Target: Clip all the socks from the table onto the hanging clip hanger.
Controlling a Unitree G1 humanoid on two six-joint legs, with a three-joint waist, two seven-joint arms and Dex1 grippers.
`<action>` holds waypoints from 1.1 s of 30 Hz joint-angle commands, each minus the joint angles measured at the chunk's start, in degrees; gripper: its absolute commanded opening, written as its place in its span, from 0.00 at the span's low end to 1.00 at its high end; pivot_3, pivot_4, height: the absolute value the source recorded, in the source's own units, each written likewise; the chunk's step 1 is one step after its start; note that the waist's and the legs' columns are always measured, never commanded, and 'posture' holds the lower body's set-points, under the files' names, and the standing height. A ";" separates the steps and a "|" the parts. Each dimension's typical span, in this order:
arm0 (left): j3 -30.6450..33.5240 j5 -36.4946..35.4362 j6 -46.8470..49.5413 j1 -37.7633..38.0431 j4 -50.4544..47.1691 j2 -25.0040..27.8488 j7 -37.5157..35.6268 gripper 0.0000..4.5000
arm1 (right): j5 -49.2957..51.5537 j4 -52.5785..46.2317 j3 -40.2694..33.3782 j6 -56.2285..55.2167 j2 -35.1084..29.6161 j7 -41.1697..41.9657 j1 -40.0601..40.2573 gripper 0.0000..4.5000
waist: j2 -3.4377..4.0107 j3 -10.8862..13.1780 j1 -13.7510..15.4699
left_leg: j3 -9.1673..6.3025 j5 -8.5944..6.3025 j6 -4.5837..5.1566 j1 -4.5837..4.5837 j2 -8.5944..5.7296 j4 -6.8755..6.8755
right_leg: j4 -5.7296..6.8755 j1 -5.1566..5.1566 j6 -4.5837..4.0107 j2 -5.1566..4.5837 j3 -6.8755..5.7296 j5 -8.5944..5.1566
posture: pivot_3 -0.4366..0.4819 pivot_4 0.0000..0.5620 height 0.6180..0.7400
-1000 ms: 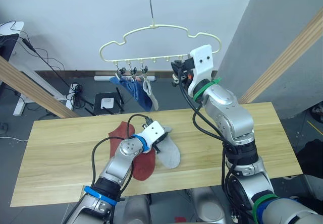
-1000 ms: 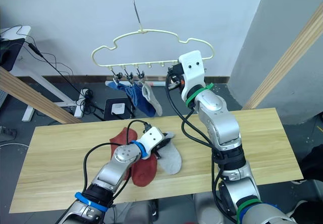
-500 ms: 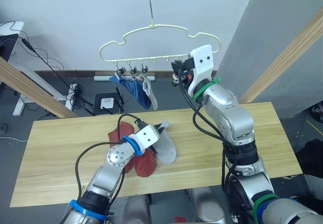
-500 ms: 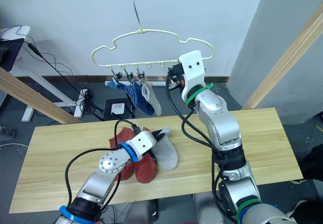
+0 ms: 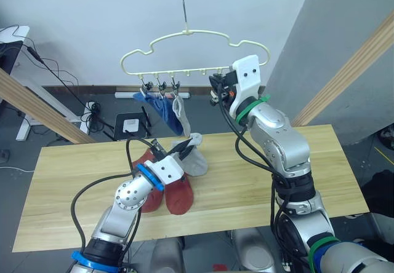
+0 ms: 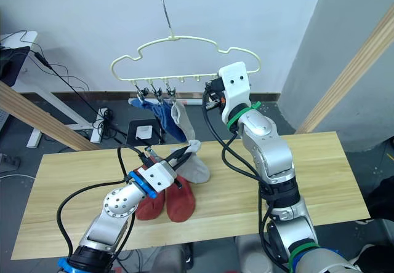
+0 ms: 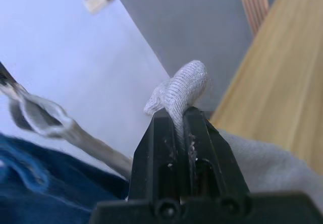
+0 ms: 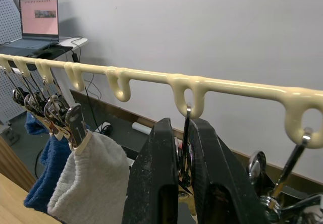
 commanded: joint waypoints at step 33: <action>-2.87 7.48 -10.11 -22.39 18.66 -3.81 5.01 0.00 | 3.07 -5.44 0.91 3.34 0.29 1.20 0.82 0.01 | 0.00 0.00 -0.20 | 0.00 0.00 0.00 -0.01 0.00 -0.02 | -0.07 0.00 0.02 0.02 -0.01 -0.01 | 0.22 0.55 0.94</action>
